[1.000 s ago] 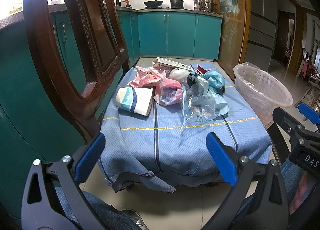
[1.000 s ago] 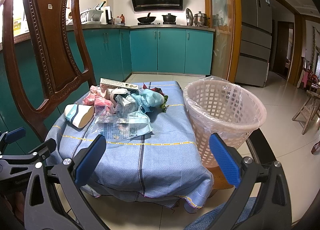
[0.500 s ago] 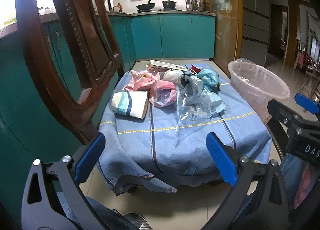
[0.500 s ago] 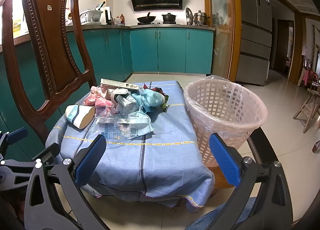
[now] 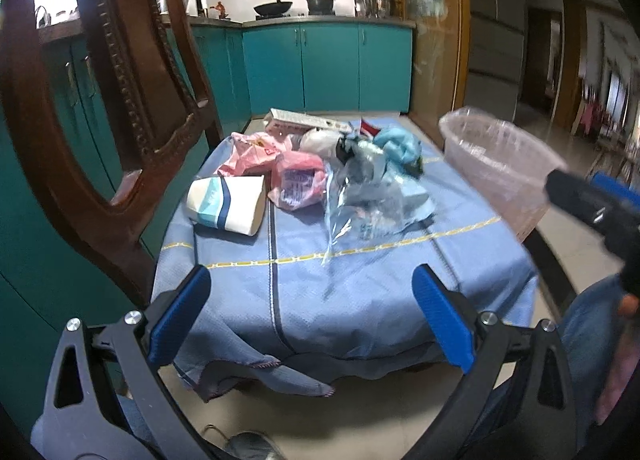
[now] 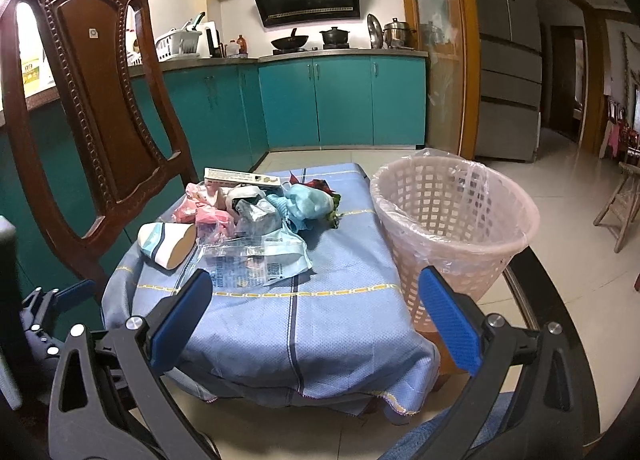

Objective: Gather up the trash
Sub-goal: 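Grasp the clear plastic bag with the left tool while the right tool approaches the green leaves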

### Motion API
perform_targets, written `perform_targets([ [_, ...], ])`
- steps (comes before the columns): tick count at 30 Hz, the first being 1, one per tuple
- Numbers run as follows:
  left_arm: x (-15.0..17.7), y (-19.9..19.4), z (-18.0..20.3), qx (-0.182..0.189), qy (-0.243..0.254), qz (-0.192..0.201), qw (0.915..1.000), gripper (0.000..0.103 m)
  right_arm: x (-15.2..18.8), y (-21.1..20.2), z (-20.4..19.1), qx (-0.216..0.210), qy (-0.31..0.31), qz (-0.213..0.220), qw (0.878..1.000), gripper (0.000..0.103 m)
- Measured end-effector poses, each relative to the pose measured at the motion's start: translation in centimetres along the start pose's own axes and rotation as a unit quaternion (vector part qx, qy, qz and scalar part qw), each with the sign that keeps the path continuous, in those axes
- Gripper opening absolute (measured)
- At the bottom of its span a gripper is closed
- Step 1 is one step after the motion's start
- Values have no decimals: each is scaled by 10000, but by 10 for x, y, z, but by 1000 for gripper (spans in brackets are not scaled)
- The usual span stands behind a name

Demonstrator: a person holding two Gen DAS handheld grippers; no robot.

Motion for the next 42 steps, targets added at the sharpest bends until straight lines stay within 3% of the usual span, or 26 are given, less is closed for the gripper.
perform_targets([
  [8,-15,38,-1,520,-395,-516,9965,100,-2,11,12,-168,238,-118,9995,100],
  [15,-35,76,-3,297,-443,-870,9948,98,-5,24,12,-226,173,-248,9993,100],
  [18,-43,97,-2,470,-490,-1095,9917,96,-7,30,13,-293,211,-326,9988,100],
  [21,-49,112,3,656,-483,-1280,9884,86,-9,35,12,-337,205,-379,9985,100],
  [23,-48,123,7,696,-378,-1475,9859,73,-11,38,10,-326,141,-412,9985,100],
  [25,-44,133,7,766,-413,-1740,9809,36,-14,43,8,-312,56,-470,9984,100],
  [27,-40,134,8,866,-477,-1888,9770,25,-19,49,7,-233,-76,-480,9985,100],
  [28,-40,131,8,879,-456,-1851,9777,14,-23,51,7,-206,-127,-475,9986,100],
  [33,-46,100,8,1290,-307,-1492,9799,9,-49,66,13,-88,-245,-310,9992,100],
  [36,-54,77,-3,1387,-407,-1009,9843,7,-66,81,20,-52,-196,-280,9994,100],
  [38,-62,65,-18,1306,-587,-679,9874,6,-75,93,28,6,-118,-292,9995,100],
  [42,-80,40,-56,677,-909,99,9935,5,-94,112,35,162,-132,-223,9995,100],
])
Point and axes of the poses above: each gripper's, at about its wrist camera, not at the fingertips, and y roughly the way its jaws point, z to its right, x to its underside, the point moved 2 cm from there along y, roughly the way its jaws point
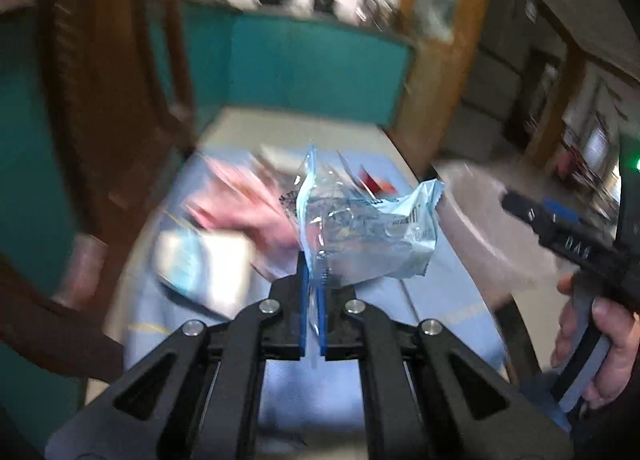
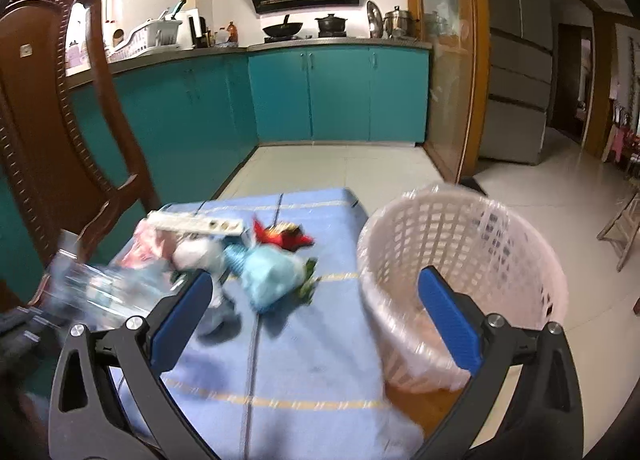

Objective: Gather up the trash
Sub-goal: 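Grasp the clear plastic bag with the left tool while the right tool approaches the green leaves, then grasp the green leaves with the right tool while the left tool holds the clear bag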

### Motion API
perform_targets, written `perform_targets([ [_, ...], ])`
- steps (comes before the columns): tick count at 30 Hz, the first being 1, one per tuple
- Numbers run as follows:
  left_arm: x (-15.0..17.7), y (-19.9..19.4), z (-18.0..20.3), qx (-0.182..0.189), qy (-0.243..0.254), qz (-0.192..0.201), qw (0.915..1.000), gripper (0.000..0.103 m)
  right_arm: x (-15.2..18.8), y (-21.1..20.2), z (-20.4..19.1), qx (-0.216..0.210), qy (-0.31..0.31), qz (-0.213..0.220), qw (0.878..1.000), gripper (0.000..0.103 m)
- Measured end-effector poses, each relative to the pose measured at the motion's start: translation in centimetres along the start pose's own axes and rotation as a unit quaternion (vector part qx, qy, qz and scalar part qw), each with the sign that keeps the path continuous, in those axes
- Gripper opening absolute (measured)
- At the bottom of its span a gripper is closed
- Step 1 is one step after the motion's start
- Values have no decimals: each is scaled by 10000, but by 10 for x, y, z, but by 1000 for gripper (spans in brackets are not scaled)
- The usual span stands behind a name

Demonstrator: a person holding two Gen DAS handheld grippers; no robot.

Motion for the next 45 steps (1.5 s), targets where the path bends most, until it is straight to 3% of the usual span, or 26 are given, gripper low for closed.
perform_targets([
  [4,-25,-18,-18,-498,-81,639,9967,5,-17,30,5,222,-211,-106,9995,100],
  [7,-28,-26,-26,-659,-123,884,9938,5,-9,72,-6,549,-1216,-801,9878,75],
  [8,-27,-26,-27,-638,-177,864,9941,5,-3,81,-8,600,-1374,-982,9838,66],
  [10,-24,-23,-29,-584,-230,785,9949,5,12,92,-7,313,-1428,-1364,9798,61],
  [13,-21,-16,-31,-486,-299,634,9964,5,28,98,-11,-131,-1534,-1586,9753,58],
  [15,-23,-11,-33,-395,-343,568,9970,6,30,103,-19,-235,-1747,-1559,9719,57],
  [16,-23,-7,-34,-376,-338,547,9972,6,32,106,-22,-236,-1791,-1602,9704,51],
  [20,-23,0,-31,-309,-279,476,9980,6,35,132,-20,-473,-1464,-2071,9662,36],
  [24,-24,3,-33,-331,-307,465,9979,6,29,147,-19,-509,-1333,-2080,9677,36],
  [30,-24,4,-34,-339,-263,384,9983,6,28,178,-25,-570,-1161,-2283,9650,14],
  [34,-26,3,-32,-348,-243,375,9984,7,24,173,-22,-507,-1208,-2053,9699,4],
  [40,-26,3,-34,-348,-215,375,9985,7,14,137,-3,-577,-815,-1632,9815,3],
  [45,-24,0,-33,-401,-170,355,9984,8,6,76,-3,-552,-609,-816,9933,3],
])
Point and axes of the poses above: each gripper's, at about its wrist camera, not at the fingertips, and y roughly the way its jaws point, z to its right, x to its underside, the point moved 2 cm from there along y, roughly the way its jaws point
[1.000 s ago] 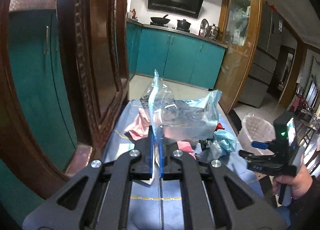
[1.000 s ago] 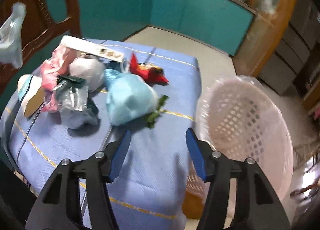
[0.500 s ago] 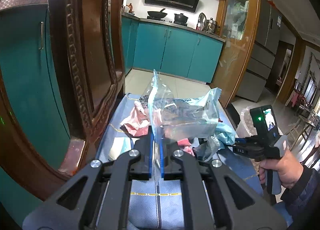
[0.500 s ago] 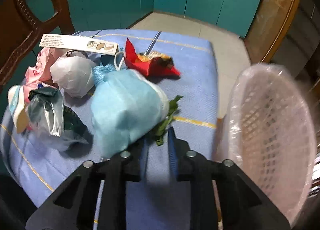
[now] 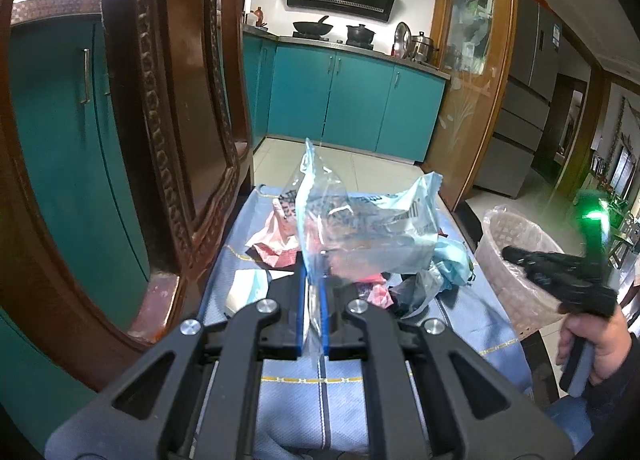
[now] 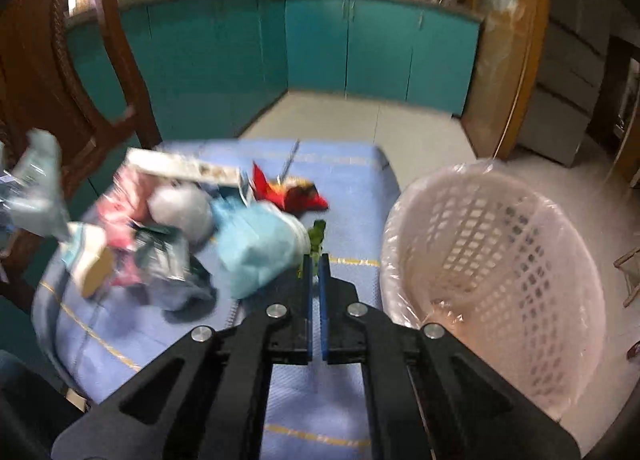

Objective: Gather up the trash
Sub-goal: 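Grasp the green leaves with the right tool while the left tool holds the clear bag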

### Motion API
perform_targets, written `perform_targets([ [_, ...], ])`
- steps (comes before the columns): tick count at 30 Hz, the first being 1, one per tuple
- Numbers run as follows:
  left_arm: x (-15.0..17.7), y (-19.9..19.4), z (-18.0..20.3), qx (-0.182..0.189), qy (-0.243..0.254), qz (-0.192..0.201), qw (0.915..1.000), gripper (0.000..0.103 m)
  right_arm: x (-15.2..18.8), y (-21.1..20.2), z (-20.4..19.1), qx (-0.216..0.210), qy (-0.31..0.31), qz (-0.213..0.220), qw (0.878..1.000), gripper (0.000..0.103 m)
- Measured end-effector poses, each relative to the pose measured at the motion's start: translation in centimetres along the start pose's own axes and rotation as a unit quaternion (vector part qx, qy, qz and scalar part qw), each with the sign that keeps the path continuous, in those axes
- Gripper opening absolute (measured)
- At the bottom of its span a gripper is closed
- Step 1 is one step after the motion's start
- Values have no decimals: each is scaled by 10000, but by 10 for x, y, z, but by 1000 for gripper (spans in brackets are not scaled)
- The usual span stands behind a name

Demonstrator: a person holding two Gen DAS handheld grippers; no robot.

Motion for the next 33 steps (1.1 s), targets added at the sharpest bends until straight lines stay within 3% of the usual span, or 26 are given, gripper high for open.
perform_targets([
  [2,1,0,-1,3,-37,-59,10000,9,4,-13,1,-48,104,121,9999,3],
  [4,2,1,-1,31,-80,-108,9999,9,9,-11,2,-82,173,-29,9998,5],
  [7,3,1,2,35,-67,-117,9999,10,14,15,0,-49,-21,-461,9989,29],
  [11,4,5,7,36,0,-119,9999,10,15,51,-9,67,-572,-850,9947,29],
  [15,4,7,8,-24,46,-100,9999,10,10,69,-10,358,-753,-940,9921,29],
  [18,5,6,9,-49,102,-69,9999,10,8,86,-9,223,-703,-1094,9913,27],
  [20,6,6,12,-49,199,-46,9998,8,3,86,-8,148,-646,-1010,9927,1],
  [27,7,2,13,-23,289,64,9996,5,-6,36,6,194,-130,-326,9992,1],
  [33,9,2,14,-24,324,89,9994,4,-3,-22,13,-6,326,423,9986,1],
])
Point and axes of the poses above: each gripper's, at about its wrist camera, not at the fingertips, and y roughly the way its jaws point, z to its right, x to its underside, the point moved 2 cm from there along y, roughly the way its jaws point
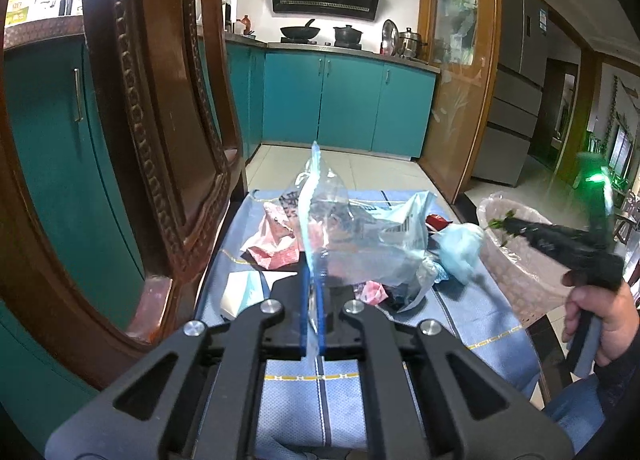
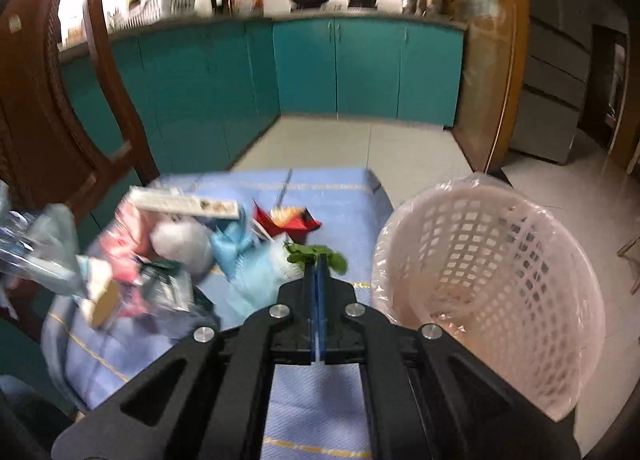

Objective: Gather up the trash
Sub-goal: 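Grasp the green leaves with the right tool while the left tool holds the clear bag, then carry the green leaves into the white basket and open the right tool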

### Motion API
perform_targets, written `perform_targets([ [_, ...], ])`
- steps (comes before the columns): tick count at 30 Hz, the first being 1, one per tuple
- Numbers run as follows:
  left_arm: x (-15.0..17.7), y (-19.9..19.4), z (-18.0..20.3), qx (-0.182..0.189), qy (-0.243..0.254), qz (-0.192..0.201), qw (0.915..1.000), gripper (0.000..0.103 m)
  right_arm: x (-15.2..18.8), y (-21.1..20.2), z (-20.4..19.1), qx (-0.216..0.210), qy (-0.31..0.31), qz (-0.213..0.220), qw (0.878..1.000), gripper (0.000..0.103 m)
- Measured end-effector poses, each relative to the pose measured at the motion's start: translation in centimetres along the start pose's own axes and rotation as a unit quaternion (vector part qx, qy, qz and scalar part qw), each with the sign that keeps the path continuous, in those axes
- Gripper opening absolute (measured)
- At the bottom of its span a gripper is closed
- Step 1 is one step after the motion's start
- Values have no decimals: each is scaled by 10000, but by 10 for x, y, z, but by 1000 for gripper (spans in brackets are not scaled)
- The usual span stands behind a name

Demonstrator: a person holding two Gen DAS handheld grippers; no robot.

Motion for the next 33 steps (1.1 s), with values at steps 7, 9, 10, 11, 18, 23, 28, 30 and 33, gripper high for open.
perform_targets([
  [7,2,0,0,-33,-6,-41,10000,4,8,-44,-15,-623,192,453,9968,1],
  [9,1,-1,1,-34,-9,-37,10000,4,14,-53,-25,-717,107,491,9962,1],
  [10,2,0,2,-30,-3,-38,10000,4,14,-54,-28,-751,88,502,9959,1],
  [11,1,0,2,-30,5,-37,10000,4,14,-56,-30,-801,100,529,9953,1],
  [18,3,2,7,-65,93,-73,9999,4,28,-69,-43,-1124,224,508,9921,1],
  [23,6,1,11,-106,140,-127,9998,4,40,-71,-55,-1139,206,348,9927,1],
  [28,11,1,17,-136,201,-241,9994,4,43,-67,-55,-959,164,269,9949,1],
  [30,12,2,17,-139,208,-298,9992,4,44,-66,-53,-879,162,223,9957,1],
  [33,14,3,16,-138,210,-362,9990,4,45,-66,-51,-817,143,195,9964,1],
])
Point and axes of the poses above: each gripper's, at about its wrist camera, not at the fingertips, and y roughly the way its jaws point, z to its right, x to its underside, the point moved 2 cm from there along y, roughly the way its jaws point
